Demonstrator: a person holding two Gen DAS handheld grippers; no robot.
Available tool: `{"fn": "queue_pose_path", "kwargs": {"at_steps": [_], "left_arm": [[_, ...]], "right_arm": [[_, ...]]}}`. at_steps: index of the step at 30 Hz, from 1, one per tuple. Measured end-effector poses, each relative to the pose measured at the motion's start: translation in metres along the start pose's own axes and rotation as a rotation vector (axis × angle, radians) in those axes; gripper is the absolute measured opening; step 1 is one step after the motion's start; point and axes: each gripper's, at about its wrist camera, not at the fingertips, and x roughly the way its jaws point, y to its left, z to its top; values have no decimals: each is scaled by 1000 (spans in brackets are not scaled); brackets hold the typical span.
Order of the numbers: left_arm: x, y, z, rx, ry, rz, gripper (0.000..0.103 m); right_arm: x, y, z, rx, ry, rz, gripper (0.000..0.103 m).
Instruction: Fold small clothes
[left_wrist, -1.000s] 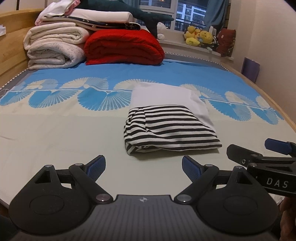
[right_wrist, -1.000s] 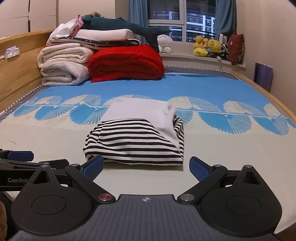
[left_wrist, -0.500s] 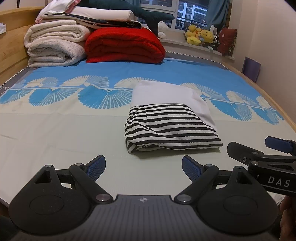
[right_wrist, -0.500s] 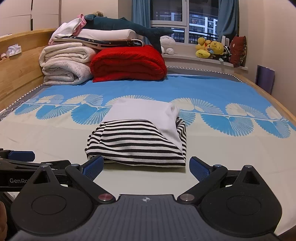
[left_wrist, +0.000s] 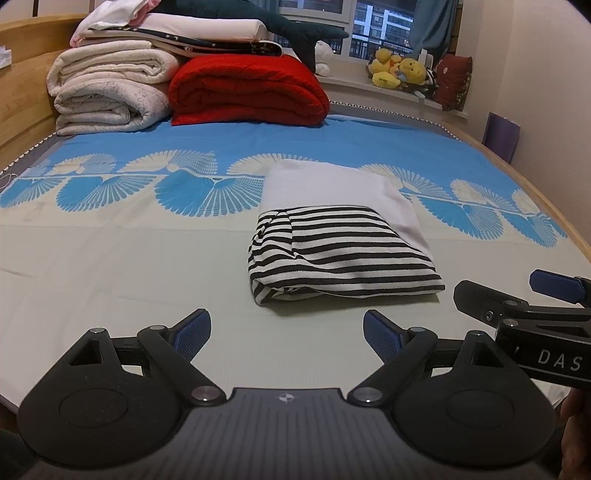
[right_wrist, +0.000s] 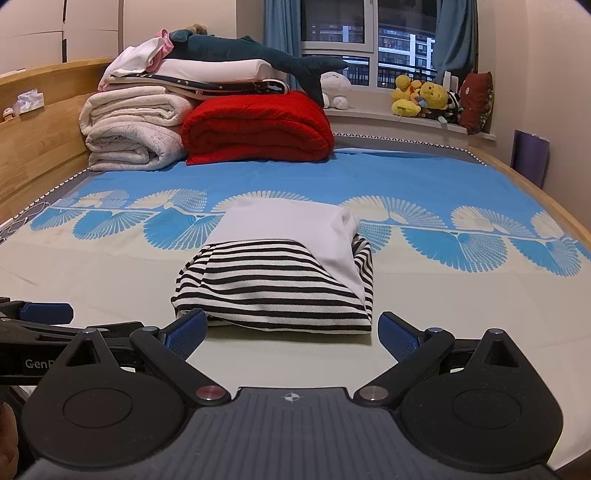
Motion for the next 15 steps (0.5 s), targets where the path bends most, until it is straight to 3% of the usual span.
{"fn": "queue_pose_path", "kwargs": {"at_steps": [15], "left_arm": [[1,1,1,-6,5,-1,93]], "right_arm": [[1,0,-1,5,5,1,99]]}}
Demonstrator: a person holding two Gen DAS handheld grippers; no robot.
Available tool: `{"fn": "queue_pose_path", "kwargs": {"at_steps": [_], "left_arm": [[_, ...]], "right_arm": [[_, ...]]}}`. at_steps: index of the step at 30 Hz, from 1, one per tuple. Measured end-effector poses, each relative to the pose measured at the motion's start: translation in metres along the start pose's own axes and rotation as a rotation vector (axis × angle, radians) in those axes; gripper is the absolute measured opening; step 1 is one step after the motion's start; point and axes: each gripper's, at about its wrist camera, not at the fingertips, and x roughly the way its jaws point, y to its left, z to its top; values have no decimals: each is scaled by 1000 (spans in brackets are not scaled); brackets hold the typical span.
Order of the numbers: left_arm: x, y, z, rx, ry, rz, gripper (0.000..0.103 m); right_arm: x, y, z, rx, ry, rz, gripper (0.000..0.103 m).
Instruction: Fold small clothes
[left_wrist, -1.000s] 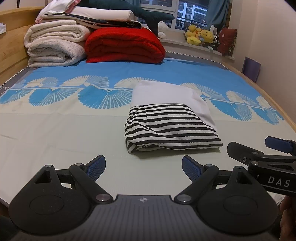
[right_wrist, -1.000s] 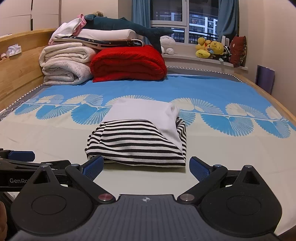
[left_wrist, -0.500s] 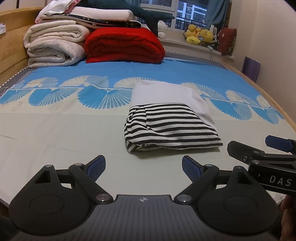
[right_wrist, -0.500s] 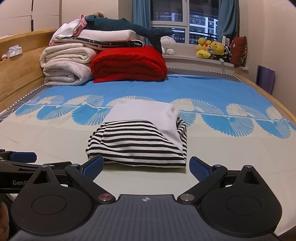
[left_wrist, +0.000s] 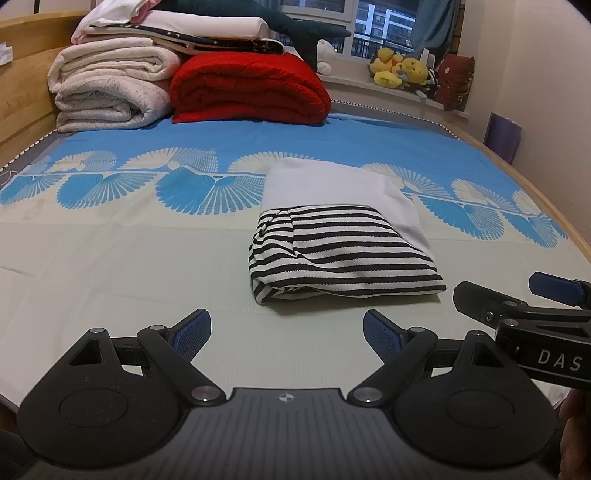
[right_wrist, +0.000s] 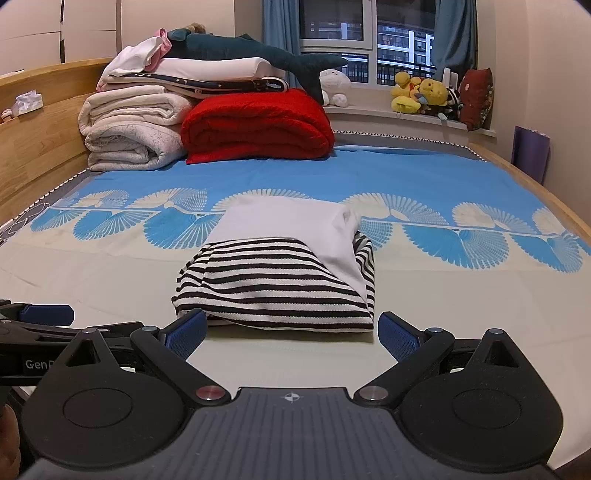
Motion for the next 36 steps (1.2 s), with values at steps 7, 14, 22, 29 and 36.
{"fn": "queue_pose_path", "kwargs": {"at_steps": [7,14,22,29,36], "left_arm": [[1,1,0,-1,1,-1,93],[2,0,-1,-6,5,0,93],[3,-2,-2,-12,9,4,93],[3,-2,-2,-12,9,4,93],[4,-2,-4,-13,13,4,93]], "right_arm": [[0,0,0,1,1,0,99],[0,0,1,0,1,0,99],[1,1,-2,1,4,0,99],[2,2,-4,3,8,1,99],[2,2,-4,3,8,1,99]]}}
